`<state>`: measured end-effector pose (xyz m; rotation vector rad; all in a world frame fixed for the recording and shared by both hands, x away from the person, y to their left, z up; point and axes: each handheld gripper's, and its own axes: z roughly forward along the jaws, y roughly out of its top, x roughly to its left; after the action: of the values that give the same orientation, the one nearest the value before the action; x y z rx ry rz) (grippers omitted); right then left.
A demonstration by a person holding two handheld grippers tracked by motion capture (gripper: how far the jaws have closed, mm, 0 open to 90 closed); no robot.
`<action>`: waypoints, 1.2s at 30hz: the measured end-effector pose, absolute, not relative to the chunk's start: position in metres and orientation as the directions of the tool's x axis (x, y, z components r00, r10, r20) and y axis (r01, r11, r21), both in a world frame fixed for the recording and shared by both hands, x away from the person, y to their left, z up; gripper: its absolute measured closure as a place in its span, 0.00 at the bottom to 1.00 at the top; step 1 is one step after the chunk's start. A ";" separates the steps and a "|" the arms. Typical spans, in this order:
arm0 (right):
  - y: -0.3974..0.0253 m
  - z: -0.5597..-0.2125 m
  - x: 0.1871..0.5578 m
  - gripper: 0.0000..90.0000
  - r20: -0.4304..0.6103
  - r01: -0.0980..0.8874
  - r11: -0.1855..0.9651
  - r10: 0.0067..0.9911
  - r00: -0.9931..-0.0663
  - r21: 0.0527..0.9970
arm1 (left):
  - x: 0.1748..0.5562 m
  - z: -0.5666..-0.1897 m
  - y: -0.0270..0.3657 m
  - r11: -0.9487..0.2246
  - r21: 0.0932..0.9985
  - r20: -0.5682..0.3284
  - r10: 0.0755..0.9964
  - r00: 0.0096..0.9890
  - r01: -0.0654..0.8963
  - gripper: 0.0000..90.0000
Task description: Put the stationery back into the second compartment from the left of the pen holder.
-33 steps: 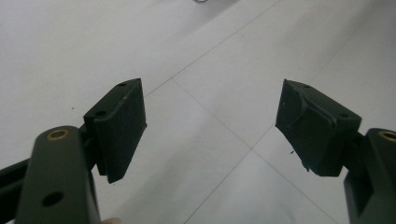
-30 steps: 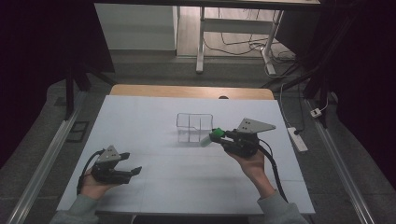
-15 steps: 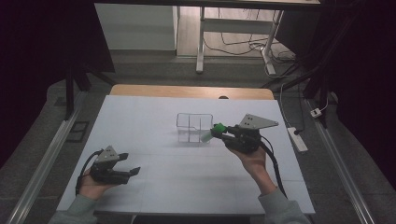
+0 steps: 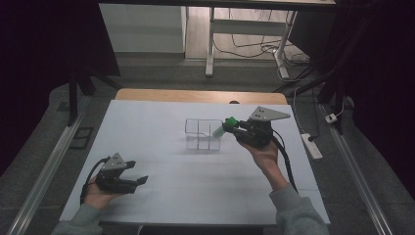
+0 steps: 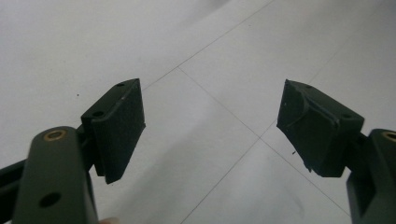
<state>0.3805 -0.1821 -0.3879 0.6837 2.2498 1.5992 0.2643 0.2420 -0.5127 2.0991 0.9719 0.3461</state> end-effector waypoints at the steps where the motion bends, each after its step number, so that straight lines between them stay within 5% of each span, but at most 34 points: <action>1: -0.180 -0.388 0.383 0.82 0.035 0.211 0.268 0.539 -0.842 0.940 | 0.264 -0.513 0.242 -0.403 0.750 -0.074 0.737 0.672 0.525 0.26; 36: -0.134 -0.405 0.439 0.81 0.079 0.308 0.326 0.562 -0.823 0.894 | 0.267 -0.515 0.240 -0.424 0.734 -0.070 0.730 0.680 0.530 0.25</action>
<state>0.4388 -0.1340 -0.4055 0.7887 2.3470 1.4986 0.2666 0.2400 -0.5153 2.1275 0.9641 0.3339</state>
